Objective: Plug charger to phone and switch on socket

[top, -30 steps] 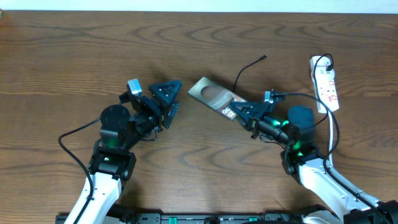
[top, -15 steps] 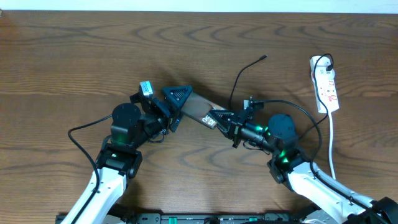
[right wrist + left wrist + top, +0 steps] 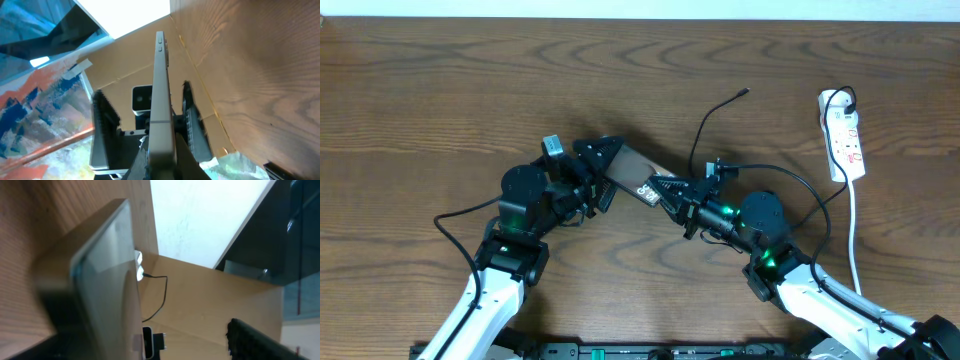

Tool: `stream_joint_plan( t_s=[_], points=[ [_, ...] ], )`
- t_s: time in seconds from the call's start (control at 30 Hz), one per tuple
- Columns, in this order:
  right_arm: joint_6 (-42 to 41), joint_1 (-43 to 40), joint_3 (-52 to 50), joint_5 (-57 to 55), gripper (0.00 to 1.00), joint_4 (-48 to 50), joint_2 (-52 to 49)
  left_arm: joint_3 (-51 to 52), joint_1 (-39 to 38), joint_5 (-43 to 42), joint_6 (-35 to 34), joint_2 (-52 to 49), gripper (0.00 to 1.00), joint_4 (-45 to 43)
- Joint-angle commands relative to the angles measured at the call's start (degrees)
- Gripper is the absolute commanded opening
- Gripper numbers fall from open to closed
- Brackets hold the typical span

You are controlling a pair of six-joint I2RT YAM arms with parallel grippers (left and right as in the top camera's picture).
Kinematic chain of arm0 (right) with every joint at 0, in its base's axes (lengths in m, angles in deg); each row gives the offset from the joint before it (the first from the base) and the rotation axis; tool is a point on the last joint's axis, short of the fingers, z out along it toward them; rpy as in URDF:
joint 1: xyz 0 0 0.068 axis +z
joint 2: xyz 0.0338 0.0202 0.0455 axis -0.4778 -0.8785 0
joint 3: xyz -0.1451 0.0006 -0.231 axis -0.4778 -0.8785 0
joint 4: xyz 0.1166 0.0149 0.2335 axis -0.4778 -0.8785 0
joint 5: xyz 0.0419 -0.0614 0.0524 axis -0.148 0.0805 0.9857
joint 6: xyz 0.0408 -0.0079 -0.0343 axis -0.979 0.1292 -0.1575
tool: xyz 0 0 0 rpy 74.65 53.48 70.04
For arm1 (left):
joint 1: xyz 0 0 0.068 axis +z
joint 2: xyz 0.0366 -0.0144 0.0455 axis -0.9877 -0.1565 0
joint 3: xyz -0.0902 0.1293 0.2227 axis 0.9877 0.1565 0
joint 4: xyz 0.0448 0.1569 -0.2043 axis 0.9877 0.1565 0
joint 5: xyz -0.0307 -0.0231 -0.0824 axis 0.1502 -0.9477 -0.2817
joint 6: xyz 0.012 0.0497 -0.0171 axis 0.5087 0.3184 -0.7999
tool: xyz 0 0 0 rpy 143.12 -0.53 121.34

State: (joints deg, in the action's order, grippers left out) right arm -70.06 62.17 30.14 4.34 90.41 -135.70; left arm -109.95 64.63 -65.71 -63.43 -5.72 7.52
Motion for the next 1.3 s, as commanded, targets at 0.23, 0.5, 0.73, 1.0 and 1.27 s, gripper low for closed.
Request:
stream_joint_plan(
  t_s=[0.23,0.5,0.73,1.0,1.27],
  points=[
    [1.09,0.57,0.79,-3.39,0.01,-0.74,0.46,-0.48,-2.12,0.79,-1.92,-0.09,0.55,-0.24],
    [0.24,2.89,0.79,-3.85,0.01,-0.66,0.46,-0.48,-2.12,1.18,-1.90,-0.13,0.50,-0.24],
    [0.24,3.23,0.79,-3.96,0.01,-0.55,0.46,-0.48,-3.23,1.20,-1.90,-0.13,0.44,-0.22],
    [-0.37,3.23,0.85,-4.20,0.01,1.86,0.46,-0.48,-5.01,1.79,-1.46,-0.15,0.32,0.02],
    [-0.85,3.23,0.87,-5.44,0.01,3.02,0.46,-0.48,-5.01,1.79,-1.46,-1.46,0.22,-0.02]
  ],
)
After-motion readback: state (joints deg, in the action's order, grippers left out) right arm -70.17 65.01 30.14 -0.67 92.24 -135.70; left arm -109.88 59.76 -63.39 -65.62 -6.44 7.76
